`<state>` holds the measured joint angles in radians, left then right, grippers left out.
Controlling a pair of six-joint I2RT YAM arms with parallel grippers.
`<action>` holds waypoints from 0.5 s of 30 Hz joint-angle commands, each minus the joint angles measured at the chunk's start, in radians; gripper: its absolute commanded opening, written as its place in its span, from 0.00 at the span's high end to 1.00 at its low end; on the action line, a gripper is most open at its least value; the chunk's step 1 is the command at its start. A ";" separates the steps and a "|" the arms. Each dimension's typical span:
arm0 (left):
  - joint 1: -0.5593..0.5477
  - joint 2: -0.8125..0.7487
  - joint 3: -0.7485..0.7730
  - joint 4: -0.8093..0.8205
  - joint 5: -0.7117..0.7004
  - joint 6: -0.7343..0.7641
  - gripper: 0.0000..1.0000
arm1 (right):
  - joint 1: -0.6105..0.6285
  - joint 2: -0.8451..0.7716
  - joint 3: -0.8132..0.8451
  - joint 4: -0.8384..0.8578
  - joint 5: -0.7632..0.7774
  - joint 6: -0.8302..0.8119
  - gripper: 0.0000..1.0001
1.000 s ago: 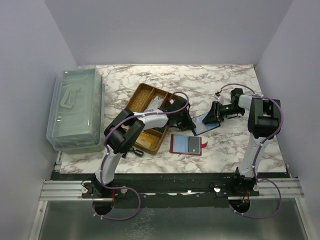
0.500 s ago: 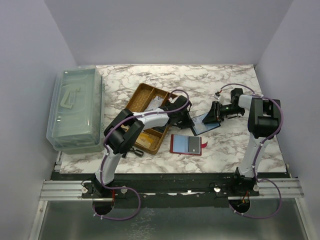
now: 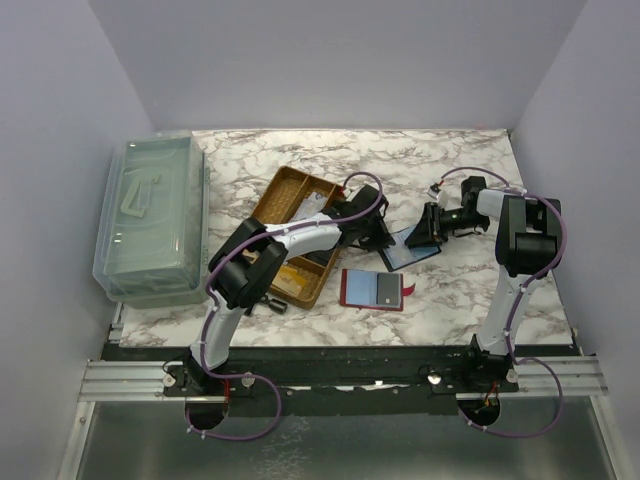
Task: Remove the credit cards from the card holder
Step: Remove the credit card from the card holder.
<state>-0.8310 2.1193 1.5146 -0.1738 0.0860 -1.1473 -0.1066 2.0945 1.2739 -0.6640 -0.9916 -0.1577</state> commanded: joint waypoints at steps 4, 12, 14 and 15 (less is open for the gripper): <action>-0.008 0.021 0.015 -0.031 0.000 -0.009 0.74 | -0.005 0.039 0.008 0.012 0.118 -0.034 0.62; -0.010 0.039 0.027 -0.076 0.005 -0.025 0.76 | -0.007 0.039 0.010 0.012 0.117 -0.032 0.62; -0.010 0.045 0.027 -0.078 0.009 -0.026 0.76 | -0.007 0.039 0.009 0.012 0.118 -0.032 0.62; -0.010 0.047 0.029 -0.078 0.010 -0.027 0.76 | -0.006 0.038 0.008 0.012 0.119 -0.032 0.62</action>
<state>-0.8333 2.1361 1.5146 -0.2123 0.0860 -1.1584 -0.1066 2.0945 1.2743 -0.6643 -0.9901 -0.1574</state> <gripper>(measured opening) 0.245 0.371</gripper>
